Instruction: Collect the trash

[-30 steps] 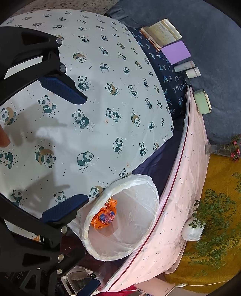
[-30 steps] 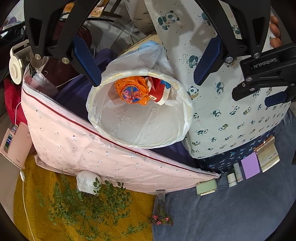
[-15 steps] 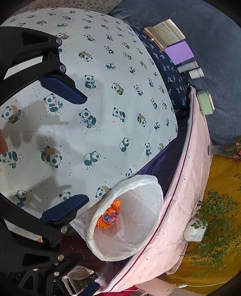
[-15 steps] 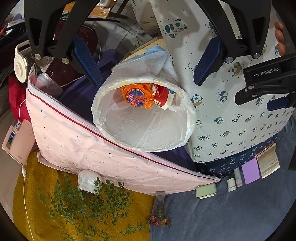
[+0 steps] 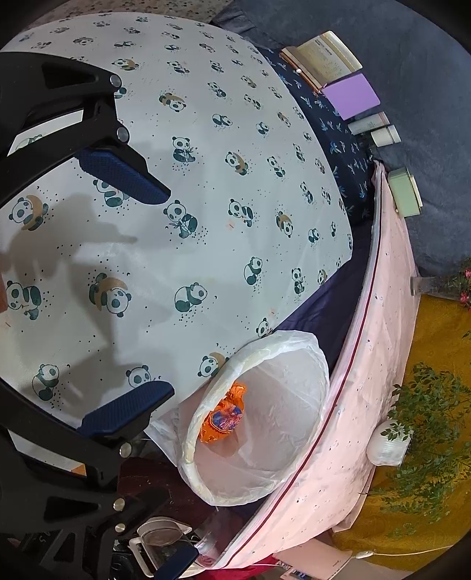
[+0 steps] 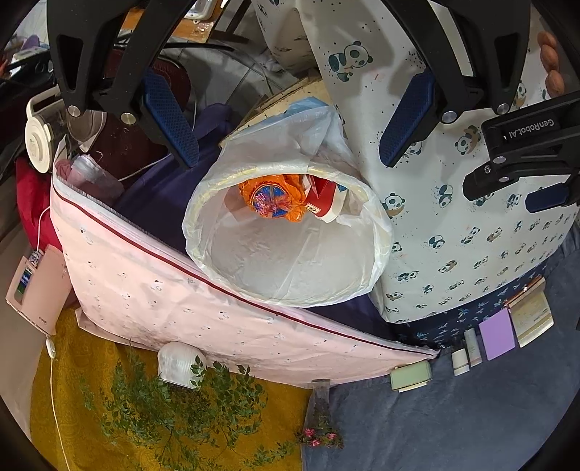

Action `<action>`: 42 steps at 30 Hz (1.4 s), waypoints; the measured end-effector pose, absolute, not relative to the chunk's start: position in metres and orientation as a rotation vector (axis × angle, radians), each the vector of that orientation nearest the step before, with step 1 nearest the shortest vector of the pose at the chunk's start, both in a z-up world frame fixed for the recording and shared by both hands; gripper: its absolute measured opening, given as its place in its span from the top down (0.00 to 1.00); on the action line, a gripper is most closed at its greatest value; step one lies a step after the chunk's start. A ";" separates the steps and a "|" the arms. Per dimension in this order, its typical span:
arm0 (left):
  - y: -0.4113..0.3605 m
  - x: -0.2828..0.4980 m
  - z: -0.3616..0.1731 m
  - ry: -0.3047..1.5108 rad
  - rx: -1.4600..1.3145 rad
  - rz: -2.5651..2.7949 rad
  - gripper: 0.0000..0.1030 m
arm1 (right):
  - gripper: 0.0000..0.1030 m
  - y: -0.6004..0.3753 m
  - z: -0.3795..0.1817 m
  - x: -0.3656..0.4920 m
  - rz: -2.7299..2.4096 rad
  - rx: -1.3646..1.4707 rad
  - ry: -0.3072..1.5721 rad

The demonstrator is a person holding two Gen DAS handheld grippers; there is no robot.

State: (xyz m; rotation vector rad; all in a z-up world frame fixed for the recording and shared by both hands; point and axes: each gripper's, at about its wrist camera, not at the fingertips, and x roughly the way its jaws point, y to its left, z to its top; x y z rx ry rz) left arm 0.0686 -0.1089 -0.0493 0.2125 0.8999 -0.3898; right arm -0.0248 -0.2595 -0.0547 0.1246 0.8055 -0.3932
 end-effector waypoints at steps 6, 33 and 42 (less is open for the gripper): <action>-0.110 0.067 -0.053 0.920 0.213 -0.379 0.09 | 0.07 -0.262 -0.057 -0.026 -0.399 0.128 0.811; -0.115 0.062 -0.054 0.910 0.242 -0.390 0.09 | 0.07 -0.266 -0.061 -0.029 -0.415 0.140 0.818; -0.119 0.060 -0.053 0.900 0.254 -0.397 0.09 | 0.07 -0.268 -0.060 -0.030 -0.422 0.146 0.812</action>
